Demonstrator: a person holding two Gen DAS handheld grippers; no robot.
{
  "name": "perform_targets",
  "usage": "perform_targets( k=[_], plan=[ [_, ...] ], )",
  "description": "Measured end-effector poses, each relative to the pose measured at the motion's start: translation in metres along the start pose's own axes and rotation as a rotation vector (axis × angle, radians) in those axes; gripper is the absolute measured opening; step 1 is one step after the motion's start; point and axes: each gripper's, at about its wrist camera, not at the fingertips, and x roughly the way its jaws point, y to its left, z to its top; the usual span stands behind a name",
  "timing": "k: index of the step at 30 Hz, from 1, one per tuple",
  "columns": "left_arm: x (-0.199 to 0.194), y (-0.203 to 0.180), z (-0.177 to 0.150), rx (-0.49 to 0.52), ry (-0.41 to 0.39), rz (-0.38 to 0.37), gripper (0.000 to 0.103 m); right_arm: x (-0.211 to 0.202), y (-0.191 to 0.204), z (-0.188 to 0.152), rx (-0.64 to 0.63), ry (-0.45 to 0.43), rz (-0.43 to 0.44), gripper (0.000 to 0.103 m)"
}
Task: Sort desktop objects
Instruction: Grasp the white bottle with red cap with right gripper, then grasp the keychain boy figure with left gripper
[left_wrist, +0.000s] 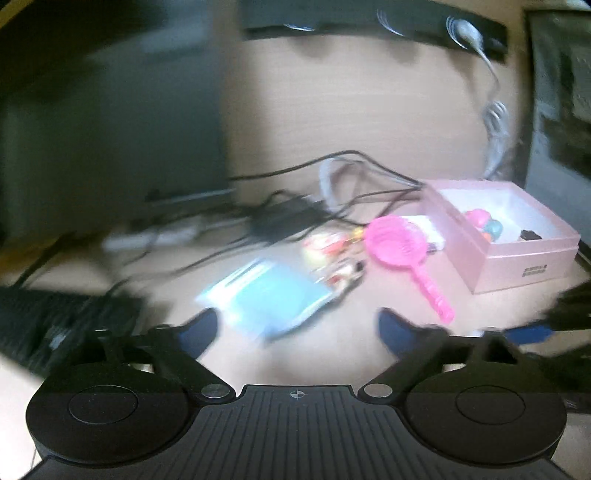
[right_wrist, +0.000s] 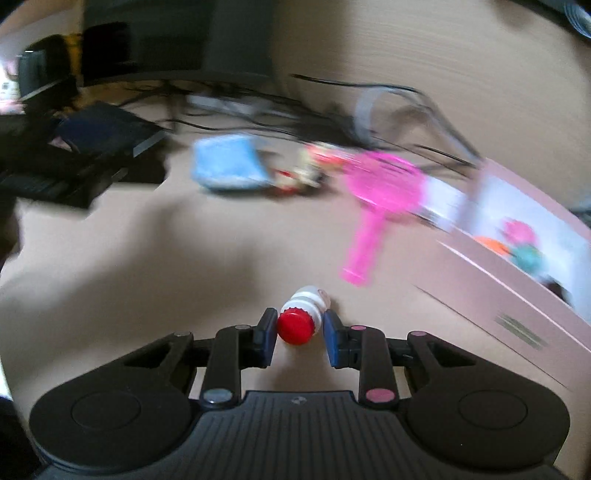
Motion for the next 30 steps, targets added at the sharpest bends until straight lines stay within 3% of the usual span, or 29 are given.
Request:
perform_targets(
  k=[7, 11, 14, 17, 19, 21, 30],
  plan=[
    [0.089, -0.040, 0.029, 0.158, 0.079, -0.019, 0.082, -0.013, -0.057, -0.022, 0.144, 0.022, -0.093, 0.026],
    [0.115, -0.049, 0.028, 0.240, 0.148, -0.017, 0.079, -0.015, -0.071, -0.025, 0.188, 0.012, -0.103, 0.026],
    [0.124, -0.049, 0.022, 0.249, 0.183, -0.021, 0.077, -0.013, -0.070, -0.027, 0.206, 0.012, -0.102, 0.027],
    [0.126, -0.046, 0.022, 0.231, 0.191, -0.038, 0.062, -0.006, -0.067, -0.025, 0.218, 0.021, -0.083, 0.027],
    [0.125, -0.045, 0.021, 0.232, 0.199, -0.055, 0.042, -0.002, -0.066, -0.025, 0.218, 0.025, -0.078, 0.028],
    [0.120, -0.044, 0.019, 0.227, 0.210, -0.080, 0.033, 0.001, -0.065, -0.025, 0.215, 0.029, -0.076, 0.028],
    [0.056, -0.045, -0.007, 0.184, 0.270, -0.248, 0.033, 0.004, -0.068, -0.023, 0.204, 0.024, -0.079, 0.031]
  ],
)
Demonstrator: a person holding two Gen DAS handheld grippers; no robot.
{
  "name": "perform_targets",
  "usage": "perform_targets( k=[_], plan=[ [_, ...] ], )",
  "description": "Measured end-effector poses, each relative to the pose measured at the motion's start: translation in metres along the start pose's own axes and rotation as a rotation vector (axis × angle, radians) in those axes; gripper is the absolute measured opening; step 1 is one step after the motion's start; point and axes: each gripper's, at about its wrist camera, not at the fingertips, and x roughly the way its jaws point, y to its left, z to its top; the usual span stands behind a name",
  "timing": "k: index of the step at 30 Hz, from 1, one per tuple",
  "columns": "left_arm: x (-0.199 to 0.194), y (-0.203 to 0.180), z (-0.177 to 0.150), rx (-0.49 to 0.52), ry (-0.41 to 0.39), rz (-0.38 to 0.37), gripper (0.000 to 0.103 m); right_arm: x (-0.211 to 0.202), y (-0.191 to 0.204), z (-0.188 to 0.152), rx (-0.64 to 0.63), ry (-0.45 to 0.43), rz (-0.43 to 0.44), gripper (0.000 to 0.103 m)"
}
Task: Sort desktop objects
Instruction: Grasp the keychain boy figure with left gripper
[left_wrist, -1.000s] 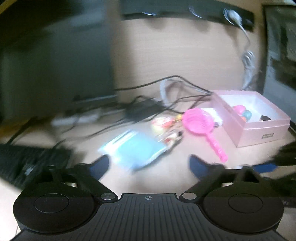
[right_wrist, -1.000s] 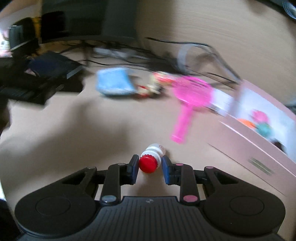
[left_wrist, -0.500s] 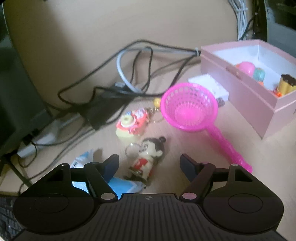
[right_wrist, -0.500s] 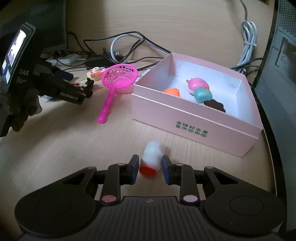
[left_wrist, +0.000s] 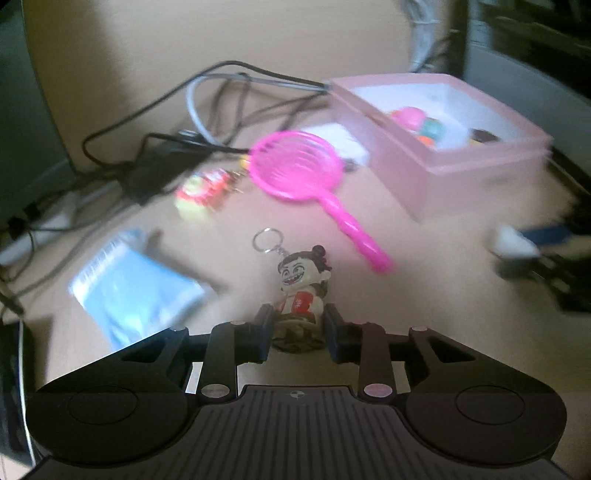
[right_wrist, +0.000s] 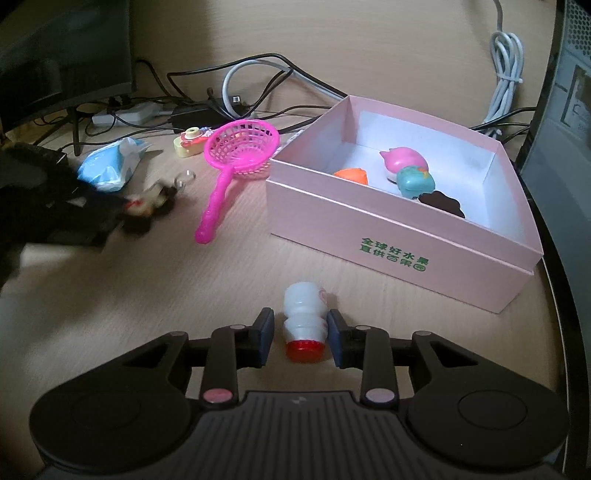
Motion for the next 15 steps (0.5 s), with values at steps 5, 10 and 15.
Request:
perform_targets(
  k=[5, 10, 15],
  plan=[
    [-0.016, -0.011, -0.019, -0.050, 0.020, -0.096, 0.038, 0.000, 0.012, -0.002, -0.036, -0.005, 0.035, 0.031],
    [-0.022, -0.022, -0.029, -0.041, 0.021, -0.112, 0.053, -0.007, 0.030, -0.007, -0.120, -0.019, 0.075, 0.031],
    [-0.032, -0.023, -0.033, -0.056, -0.002, -0.070, 0.071, -0.026, 0.027, -0.012, -0.139, -0.079, 0.012, 0.048]
  ],
)
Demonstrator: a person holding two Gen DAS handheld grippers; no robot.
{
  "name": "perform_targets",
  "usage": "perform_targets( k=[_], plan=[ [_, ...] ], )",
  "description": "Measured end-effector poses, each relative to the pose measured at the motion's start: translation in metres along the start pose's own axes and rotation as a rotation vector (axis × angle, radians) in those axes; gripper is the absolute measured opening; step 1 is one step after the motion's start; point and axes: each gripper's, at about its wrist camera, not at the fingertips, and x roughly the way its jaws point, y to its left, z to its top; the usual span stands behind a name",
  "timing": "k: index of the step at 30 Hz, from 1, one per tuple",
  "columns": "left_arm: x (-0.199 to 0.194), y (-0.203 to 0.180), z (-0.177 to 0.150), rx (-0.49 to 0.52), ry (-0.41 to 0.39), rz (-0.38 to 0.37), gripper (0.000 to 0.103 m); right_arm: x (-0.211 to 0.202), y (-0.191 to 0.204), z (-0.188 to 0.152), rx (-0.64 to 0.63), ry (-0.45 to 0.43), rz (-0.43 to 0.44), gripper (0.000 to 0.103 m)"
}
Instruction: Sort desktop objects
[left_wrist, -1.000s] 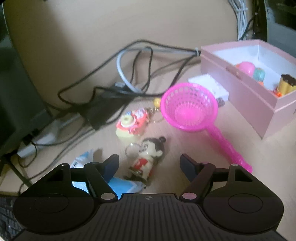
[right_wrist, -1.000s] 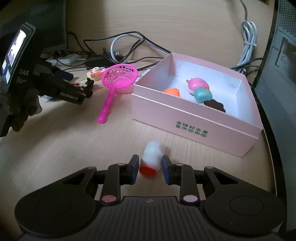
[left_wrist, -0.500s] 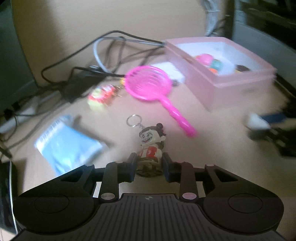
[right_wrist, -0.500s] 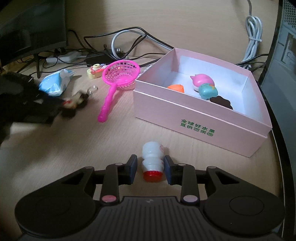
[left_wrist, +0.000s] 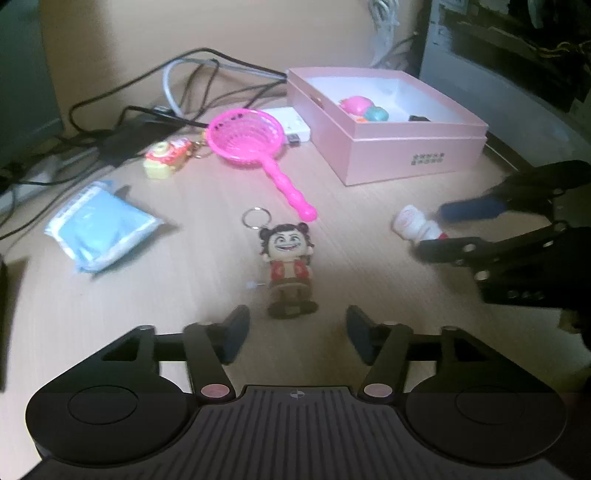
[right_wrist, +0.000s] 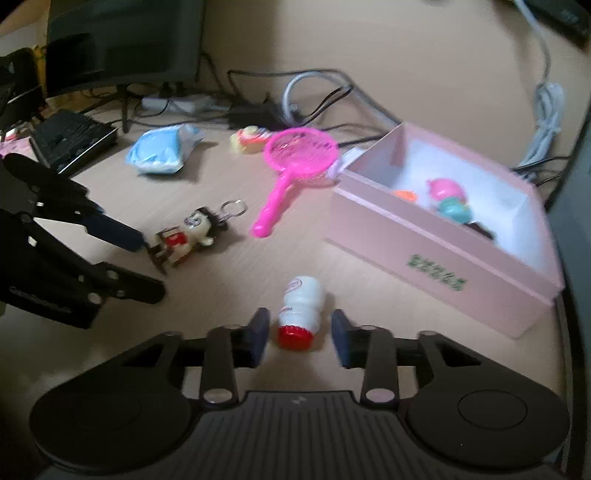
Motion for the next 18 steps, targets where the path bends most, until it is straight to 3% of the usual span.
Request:
perform_targets(
  k=[2, 4, 12, 18],
  plan=[
    [-0.003, 0.000, -0.002, -0.010, -0.009, 0.014, 0.074, -0.008, -0.008, -0.003, 0.026, -0.017, -0.026, 0.058],
    [-0.003, 0.000, -0.003, -0.025, -0.006, 0.019, 0.076, -0.014, -0.016, -0.008, 0.057, -0.019, -0.048, 0.061],
    [-0.002, -0.010, -0.002, -0.037, -0.027, 0.054, 0.078, -0.032, -0.028, -0.031, 0.135, -0.008, -0.098, 0.065],
    [0.018, -0.016, 0.016, -0.025, -0.040, 0.099, 0.072, -0.029, -0.023, -0.029, 0.160, -0.009, -0.055, 0.065]
  ],
)
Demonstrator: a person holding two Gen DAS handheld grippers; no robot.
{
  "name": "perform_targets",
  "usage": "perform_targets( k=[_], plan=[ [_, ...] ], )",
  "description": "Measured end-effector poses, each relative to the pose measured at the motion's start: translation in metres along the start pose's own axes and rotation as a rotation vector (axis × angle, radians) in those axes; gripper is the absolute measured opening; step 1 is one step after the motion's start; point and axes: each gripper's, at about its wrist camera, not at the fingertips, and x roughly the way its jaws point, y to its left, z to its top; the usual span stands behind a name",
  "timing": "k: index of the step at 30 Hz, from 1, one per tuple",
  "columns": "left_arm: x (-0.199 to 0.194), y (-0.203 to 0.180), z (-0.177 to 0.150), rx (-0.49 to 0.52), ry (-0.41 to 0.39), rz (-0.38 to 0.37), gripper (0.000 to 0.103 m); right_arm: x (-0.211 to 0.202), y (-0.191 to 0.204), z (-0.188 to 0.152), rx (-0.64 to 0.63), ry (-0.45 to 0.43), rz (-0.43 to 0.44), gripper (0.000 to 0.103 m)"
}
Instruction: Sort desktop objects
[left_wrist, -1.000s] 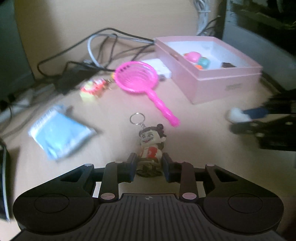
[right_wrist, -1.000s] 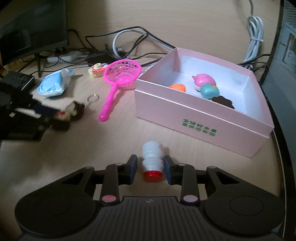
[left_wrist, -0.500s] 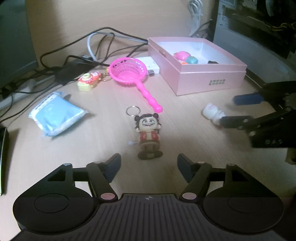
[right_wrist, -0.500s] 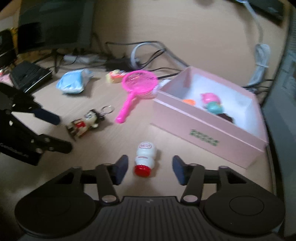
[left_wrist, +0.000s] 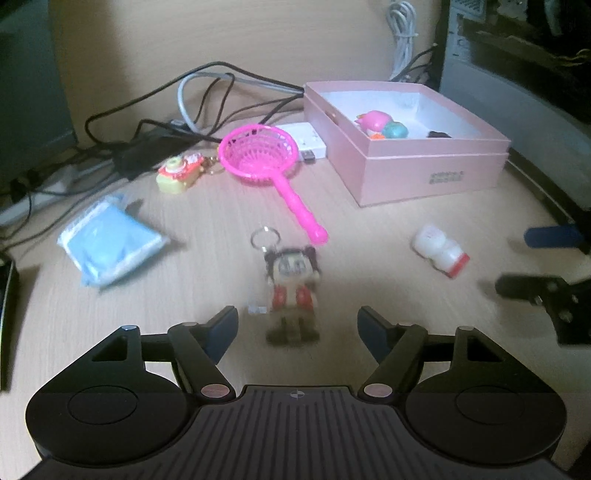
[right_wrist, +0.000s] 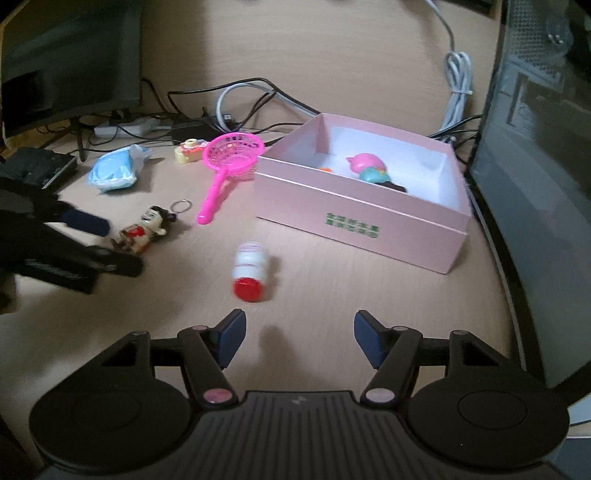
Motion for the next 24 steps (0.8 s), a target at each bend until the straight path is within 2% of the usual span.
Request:
perform_targets(
  k=[3, 5, 7, 9, 10, 14, 18, 21, 24],
  plan=[
    [0.012, -0.003, 0.012, 0.000, 0.001, 0.024, 0.063, 0.014, 0.002, 0.015, 0.056, -0.001, 0.051, 0.063],
    [0.016, -0.005, 0.016, 0.000, 0.003, 0.034, 0.055, 0.029, 0.006, 0.024, 0.065, 0.010, 0.050, 0.051],
    [0.017, -0.007, 0.016, 0.008, 0.013, 0.028, 0.043, 0.043, 0.009, 0.031, 0.056, 0.030, 0.044, 0.045],
    [0.017, -0.010, 0.013, 0.028, 0.021, 0.025, 0.040, 0.052, 0.012, 0.033, 0.040, 0.056, 0.055, 0.039],
    [0.016, -0.011, 0.011, 0.037, 0.024, 0.023, 0.035, 0.055, 0.014, 0.033, 0.028, 0.069, 0.061, 0.034],
    [0.007, -0.010, 0.002, 0.032, 0.035, 0.003, 0.035, 0.055, 0.017, 0.033, 0.001, 0.096, 0.072, 0.024],
    [-0.016, -0.010, -0.004, 0.029, 0.018, -0.016, 0.035, 0.038, 0.014, 0.036, 0.001, 0.106, 0.112, 0.024],
    [-0.047, -0.008, 0.008, 0.029, -0.039, -0.048, 0.035, 0.002, 0.008, 0.053, -0.035, 0.043, 0.127, 0.024],
    [-0.082, -0.009, 0.035, 0.054, -0.156, -0.061, 0.035, -0.039, -0.004, 0.081, -0.048, -0.062, 0.116, 0.024]
  ],
)
